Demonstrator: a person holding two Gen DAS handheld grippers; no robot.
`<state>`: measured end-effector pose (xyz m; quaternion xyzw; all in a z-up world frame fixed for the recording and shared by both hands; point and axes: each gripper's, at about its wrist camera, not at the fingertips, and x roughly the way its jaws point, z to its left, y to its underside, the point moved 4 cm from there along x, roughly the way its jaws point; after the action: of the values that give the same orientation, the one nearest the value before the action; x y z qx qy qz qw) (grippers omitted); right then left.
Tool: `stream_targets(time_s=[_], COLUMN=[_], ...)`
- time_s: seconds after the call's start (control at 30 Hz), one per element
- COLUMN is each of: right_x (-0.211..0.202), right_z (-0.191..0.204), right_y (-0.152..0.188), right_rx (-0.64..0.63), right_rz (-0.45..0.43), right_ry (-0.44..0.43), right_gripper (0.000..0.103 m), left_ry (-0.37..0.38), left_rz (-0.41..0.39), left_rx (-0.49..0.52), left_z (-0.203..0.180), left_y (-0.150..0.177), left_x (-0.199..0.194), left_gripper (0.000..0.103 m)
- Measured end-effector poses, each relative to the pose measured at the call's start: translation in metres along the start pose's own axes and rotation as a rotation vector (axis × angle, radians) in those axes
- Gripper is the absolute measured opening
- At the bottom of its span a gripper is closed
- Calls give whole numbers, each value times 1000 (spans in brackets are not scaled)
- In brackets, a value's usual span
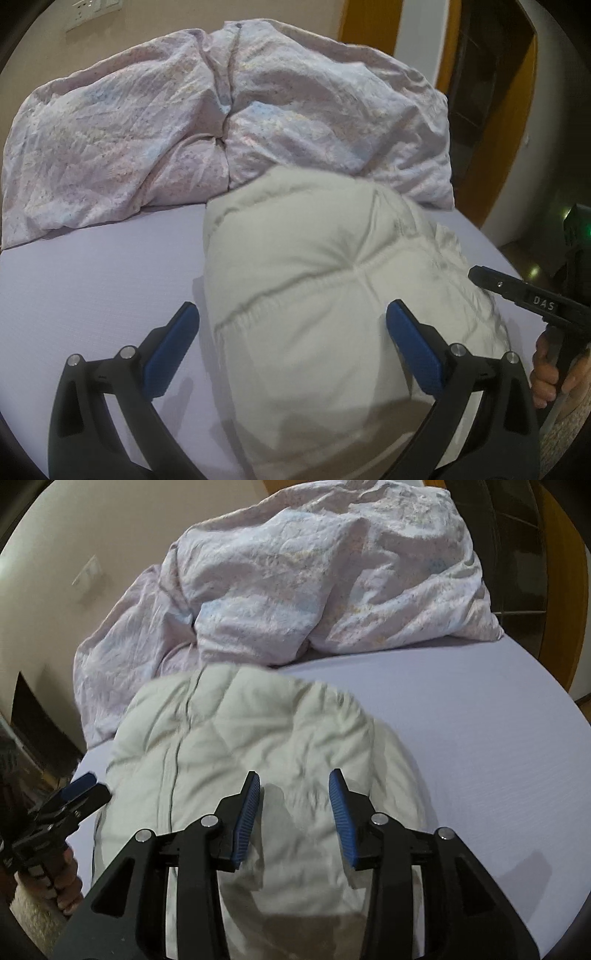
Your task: Fold large clothes
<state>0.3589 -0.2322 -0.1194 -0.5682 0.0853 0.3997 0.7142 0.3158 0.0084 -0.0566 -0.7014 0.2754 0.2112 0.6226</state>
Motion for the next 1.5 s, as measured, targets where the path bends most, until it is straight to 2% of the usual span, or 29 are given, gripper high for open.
stream_targets(time_s=[0.17, 0.23, 0.4, 0.47, 0.5, 0.53, 0.57, 0.6, 0.63, 0.67, 0.77, 0.87, 1.07, 1.27, 1.5], right_x=[17, 22, 31, 29, 25, 22, 15, 7, 1, -8, -17, -9, 16, 45, 69], right_z=[8, 13, 3, 1, -1, -3, -8, -11, -10, -16, -32, -52, -71, -67, -43], right_y=[17, 23, 25, 23, 20, 18, 15, 12, 10, 6, 0, 1, 10, 17, 19], right_rx=[-61, -96, -34, -41, -31, -19, 19, 53, 73, 99, 136, 223, 331, 348, 356], right_rz=[44, 35, 27, 34, 50, 64, 87, 94, 96, 94, 121, 195, 327, 434, 485], right_ry=[59, 93, 45, 48, 35, 18, -42, -100, -124, -146, -166, -189, -260, -318, -418], right_gripper=[41, 41, 41, 42, 42, 46, 60, 70, 91, 102, 102, 102, 102, 102, 102], left_ry=[-8, -16, -18, 12, 50, 83, 118, 141, 156, 157, 179, 218, 273, 306, 359], left_rz=[35, 39, 41, 52, 66, 74, 78, 76, 70, 67, 82, 122, 189, 212, 232], left_rx=[-10, -18, -30, -53, -86, -112, -139, -153, -169, -178, -211, -265, -289, -273, -319], left_z=[-3, -4, -3, 1, 6, 10, 16, 21, 29, 36, 58, 72, 65, 50, 53], left_y=[13, 19, 24, 21, 20, 21, 21, 20, 19, 18, 18, 21, 34, 37, 41], left_x=[19, 25, 32, 27, 23, 17, 11, 6, -1, -7, -14, -11, 6, 14, 26], left_gripper=[101, 101, 101, 101, 101, 100, 100, 100, 100, 100, 100, 100, 100, 101, 101])
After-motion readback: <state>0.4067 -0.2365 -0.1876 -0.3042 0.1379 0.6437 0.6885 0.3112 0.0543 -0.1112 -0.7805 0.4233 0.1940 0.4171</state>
